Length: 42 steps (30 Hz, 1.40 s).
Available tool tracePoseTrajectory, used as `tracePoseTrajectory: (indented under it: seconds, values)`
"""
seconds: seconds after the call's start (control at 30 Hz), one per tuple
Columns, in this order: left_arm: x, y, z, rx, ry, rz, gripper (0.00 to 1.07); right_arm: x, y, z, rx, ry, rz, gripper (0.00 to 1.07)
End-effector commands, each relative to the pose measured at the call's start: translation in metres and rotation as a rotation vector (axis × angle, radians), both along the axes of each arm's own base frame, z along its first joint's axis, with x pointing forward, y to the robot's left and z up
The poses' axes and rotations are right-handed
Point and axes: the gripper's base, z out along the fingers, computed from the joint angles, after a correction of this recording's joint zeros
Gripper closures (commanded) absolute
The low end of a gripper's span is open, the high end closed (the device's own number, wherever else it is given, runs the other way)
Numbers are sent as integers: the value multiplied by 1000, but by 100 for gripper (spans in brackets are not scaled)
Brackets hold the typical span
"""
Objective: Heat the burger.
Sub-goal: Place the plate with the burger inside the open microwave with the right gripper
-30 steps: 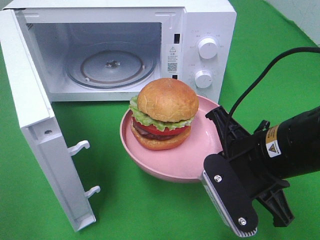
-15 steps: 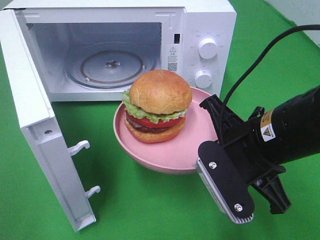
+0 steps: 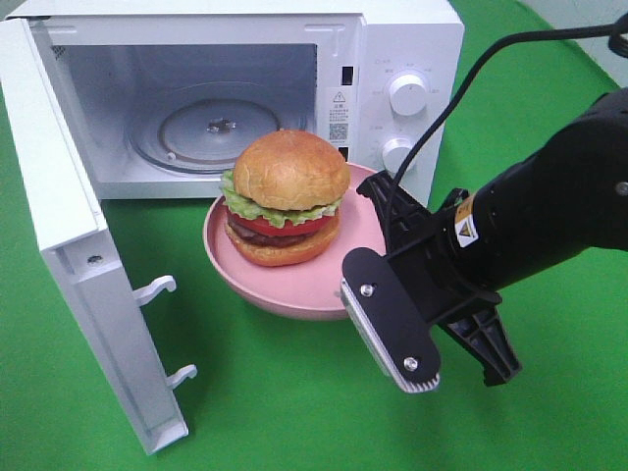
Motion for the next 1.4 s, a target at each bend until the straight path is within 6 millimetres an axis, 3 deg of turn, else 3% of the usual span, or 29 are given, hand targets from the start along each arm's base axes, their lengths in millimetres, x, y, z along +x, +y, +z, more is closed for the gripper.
tracePoseTrajectory:
  seconds: [0.03,1.4]
  values:
    - [-2,0,0,-4,-25,2,7,15,13,10,60,-75,8,107]
    - [-2,0,0,-4,-25,2,7,85,75,9,74,-162,19,107]
